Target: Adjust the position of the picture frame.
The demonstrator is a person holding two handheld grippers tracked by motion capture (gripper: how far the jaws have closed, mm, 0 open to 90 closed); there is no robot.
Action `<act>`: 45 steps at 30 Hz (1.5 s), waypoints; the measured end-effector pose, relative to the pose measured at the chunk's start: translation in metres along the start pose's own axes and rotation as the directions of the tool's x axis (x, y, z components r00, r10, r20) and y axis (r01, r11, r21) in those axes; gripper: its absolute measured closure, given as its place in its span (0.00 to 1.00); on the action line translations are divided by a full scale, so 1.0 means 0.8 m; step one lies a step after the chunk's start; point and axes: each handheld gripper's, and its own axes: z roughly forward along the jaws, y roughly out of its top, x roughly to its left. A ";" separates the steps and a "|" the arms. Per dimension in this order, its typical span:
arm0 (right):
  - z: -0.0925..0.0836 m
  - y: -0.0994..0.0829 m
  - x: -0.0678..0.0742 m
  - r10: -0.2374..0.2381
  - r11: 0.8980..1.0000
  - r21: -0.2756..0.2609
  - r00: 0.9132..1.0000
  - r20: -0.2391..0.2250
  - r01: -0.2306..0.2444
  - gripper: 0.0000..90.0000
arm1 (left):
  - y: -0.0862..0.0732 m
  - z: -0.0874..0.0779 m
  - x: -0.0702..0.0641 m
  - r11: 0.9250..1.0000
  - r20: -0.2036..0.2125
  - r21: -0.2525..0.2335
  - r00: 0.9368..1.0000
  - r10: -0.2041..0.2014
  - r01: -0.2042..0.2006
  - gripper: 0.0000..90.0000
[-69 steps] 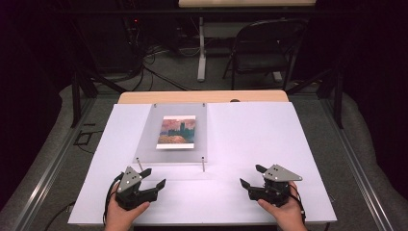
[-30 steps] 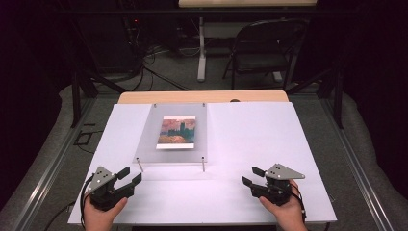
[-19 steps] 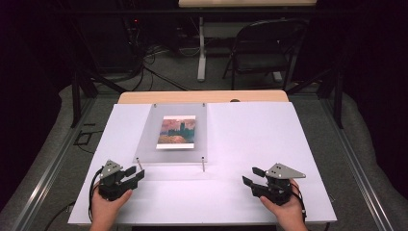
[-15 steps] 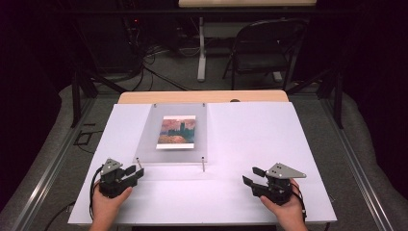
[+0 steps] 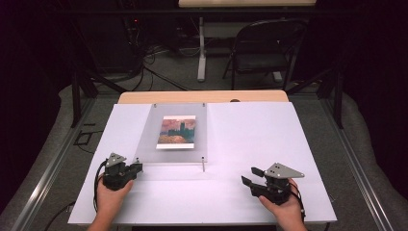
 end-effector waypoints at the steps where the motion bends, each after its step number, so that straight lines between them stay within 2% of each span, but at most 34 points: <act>1: 0.001 0.000 0.001 -0.001 1.000 0.005 1.000 -0.001 0.001 0.52 | 0.000 0.000 0.000 1.000 0.002 -0.002 1.000 -0.001 0.001 0.89; 8: 0.006 0.002 0.006 -0.008 1.000 0.009 1.000 -0.014 0.008 0.53 | 0.002 0.002 0.000 1.000 0.013 -0.002 1.000 0.008 -0.008 0.94; 22: 0.011 0.006 0.004 0.007 1.000 0.001 1.000 -0.026 -0.007 0.54 | 0.001 0.002 0.002 1.000 0.031 -0.011 1.000 -0.001 0.002 0.95; 30: 0.021 0.012 0.000 -0.001 1.000 -0.003 1.000 -0.011 0.000 0.56 | 0.002 0.001 -0.003 1.000 0.054 0.002 0.999 0.008 -0.008 0.95; 33: 0.030 0.016 0.001 -0.021 1.000 0.000 1.000 -0.014 0.021 0.61 | 0.002 0.000 -0.003 1.000 0.054 0.001 0.999 0.003 -0.003 0.95; 37: 0.048 0.019 0.008 -0.043 0.999 0.023 0.998 -0.051 0.044 0.67 | 0.003 0.000 -0.005 1.000 0.065 0.006 0.998 0.010 -0.010 0.95; 45: 0.100 0.029 0.026 -0.055 0.996 0.058 0.992 -0.117 0.063 0.73 | 0.003 -0.002 -0.015 1.000 0.093 0.012 0.995 0.026 -0.028 0.95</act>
